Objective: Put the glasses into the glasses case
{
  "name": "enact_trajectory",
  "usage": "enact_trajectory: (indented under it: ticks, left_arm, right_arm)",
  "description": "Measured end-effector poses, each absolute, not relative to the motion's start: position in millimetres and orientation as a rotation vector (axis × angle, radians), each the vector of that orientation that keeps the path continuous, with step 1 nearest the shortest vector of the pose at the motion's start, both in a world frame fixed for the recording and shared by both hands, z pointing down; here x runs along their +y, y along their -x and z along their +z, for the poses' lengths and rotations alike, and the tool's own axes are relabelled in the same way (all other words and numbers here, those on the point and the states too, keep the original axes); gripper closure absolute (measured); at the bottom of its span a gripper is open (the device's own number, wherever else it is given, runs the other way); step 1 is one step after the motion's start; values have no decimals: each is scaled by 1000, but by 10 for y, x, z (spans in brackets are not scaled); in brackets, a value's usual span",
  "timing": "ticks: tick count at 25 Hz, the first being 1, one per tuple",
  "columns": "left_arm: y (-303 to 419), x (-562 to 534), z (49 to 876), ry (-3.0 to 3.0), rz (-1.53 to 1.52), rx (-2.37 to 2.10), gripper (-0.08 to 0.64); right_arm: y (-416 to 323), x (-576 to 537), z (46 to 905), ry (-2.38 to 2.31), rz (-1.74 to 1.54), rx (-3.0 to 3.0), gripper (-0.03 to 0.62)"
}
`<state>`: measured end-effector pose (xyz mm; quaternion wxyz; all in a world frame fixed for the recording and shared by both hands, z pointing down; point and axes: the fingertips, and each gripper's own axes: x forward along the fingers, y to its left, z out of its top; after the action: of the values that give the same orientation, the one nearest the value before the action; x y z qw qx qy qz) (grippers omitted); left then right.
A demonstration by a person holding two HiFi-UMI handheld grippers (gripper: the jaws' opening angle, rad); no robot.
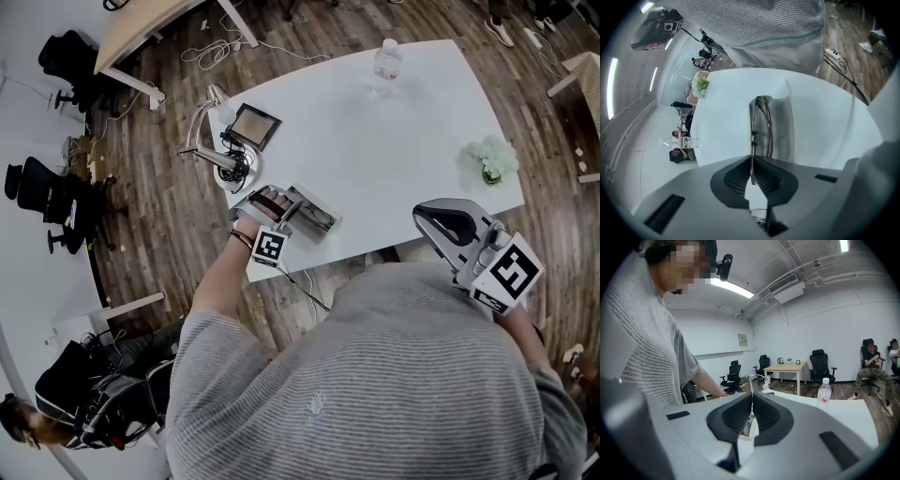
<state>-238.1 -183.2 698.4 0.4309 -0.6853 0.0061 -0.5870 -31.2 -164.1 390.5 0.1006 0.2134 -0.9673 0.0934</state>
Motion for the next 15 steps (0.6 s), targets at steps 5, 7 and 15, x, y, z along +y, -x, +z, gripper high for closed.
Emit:
enact_trajectory:
  ticks: [5,7,15]
  left_arm:
    - [2435,-1837,7039,1657,-1508,43,534]
    - [2419,-1827,7015,1664,-1526,46,534]
    - [2422,-1715,6987,1670,-1606,24,472]
  right_arm:
    - [306,-1638,3924,-633,284,-2862,577]
    - [298,-1640,3923,-633,284,-2863,577]
    - [280,-1595,3868,-616,290,-2883,577]
